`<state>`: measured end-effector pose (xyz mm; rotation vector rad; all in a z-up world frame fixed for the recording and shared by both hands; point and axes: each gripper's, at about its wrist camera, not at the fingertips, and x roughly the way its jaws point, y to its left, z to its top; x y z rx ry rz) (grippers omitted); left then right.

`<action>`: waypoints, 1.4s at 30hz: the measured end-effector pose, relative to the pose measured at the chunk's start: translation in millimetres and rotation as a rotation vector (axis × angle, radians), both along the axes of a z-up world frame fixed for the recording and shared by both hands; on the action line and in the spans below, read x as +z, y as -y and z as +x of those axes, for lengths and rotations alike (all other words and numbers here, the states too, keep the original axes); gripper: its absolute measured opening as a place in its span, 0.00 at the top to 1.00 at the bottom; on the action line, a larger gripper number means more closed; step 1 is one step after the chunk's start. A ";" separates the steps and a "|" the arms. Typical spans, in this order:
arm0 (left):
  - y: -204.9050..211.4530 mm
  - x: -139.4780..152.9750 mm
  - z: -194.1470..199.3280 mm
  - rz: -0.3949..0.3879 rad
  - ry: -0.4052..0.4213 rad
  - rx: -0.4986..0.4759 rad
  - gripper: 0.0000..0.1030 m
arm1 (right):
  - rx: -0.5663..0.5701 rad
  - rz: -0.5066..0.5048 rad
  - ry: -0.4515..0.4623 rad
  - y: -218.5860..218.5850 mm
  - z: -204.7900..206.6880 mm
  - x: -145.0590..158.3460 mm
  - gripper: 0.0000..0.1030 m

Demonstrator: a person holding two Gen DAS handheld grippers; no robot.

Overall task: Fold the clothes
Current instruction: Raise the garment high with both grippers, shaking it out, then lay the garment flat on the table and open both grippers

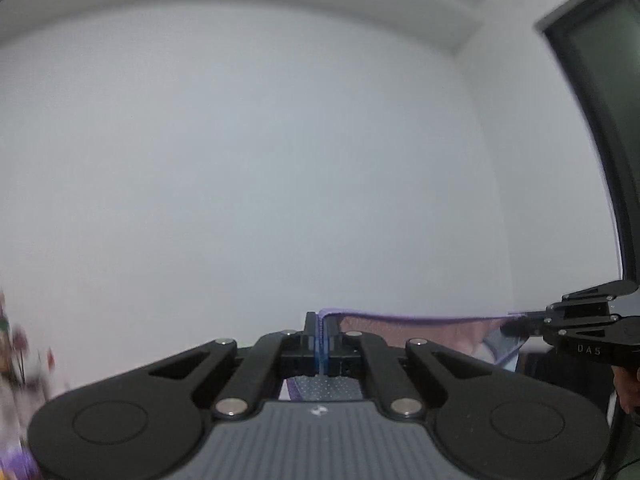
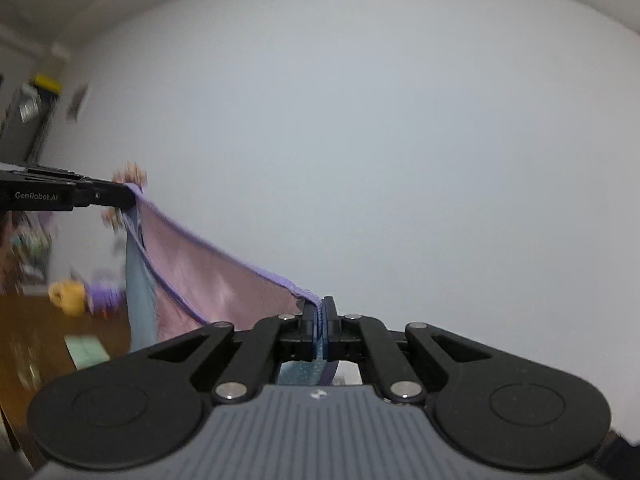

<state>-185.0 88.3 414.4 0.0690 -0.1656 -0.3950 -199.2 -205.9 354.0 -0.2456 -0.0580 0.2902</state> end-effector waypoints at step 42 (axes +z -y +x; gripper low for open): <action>-48.7 -352.3 80.6 -0.217 -0.935 -0.054 0.44 | 0.151 -0.094 -0.812 -23.5 77.4 -319.6 0.32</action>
